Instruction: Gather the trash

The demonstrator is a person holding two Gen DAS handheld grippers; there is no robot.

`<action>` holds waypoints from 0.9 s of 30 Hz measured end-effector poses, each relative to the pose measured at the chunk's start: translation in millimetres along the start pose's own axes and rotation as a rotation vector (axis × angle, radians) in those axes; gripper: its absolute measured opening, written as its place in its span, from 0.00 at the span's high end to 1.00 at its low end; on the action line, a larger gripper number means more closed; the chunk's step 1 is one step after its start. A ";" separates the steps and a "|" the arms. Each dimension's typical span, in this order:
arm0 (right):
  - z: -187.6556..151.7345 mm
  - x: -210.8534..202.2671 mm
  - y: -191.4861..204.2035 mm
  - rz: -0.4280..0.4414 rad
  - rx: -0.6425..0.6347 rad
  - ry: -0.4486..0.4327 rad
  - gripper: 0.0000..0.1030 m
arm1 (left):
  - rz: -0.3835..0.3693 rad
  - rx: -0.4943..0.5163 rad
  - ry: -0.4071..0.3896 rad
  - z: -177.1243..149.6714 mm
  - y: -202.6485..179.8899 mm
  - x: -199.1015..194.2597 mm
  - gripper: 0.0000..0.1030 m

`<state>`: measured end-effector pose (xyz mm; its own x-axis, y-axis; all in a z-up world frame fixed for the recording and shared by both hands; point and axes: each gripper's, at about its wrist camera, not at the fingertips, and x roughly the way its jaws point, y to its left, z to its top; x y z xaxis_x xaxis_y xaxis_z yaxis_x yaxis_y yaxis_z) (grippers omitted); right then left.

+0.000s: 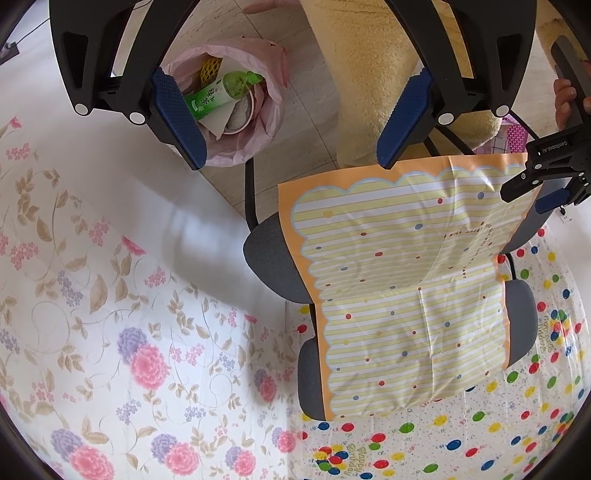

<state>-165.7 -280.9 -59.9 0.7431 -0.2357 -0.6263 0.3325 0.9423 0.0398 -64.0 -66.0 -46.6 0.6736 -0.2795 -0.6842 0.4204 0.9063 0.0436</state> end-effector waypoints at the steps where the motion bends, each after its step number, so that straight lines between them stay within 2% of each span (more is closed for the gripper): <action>1: -0.3 0.1 0.0 0.000 0.001 0.000 0.10 | 0.002 -0.001 0.000 0.1 -0.3 -0.2 0.07; 27: 0.2 0.5 0.4 0.003 0.001 -0.002 0.10 | 0.003 -0.002 -0.002 -1.8 -0.7 0.3 0.07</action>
<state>-165.1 -280.6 -60.0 0.7453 -0.2334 -0.6245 0.3308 0.9427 0.0425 -65.1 -66.1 -48.1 0.6763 -0.2774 -0.6824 0.4172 0.9077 0.0445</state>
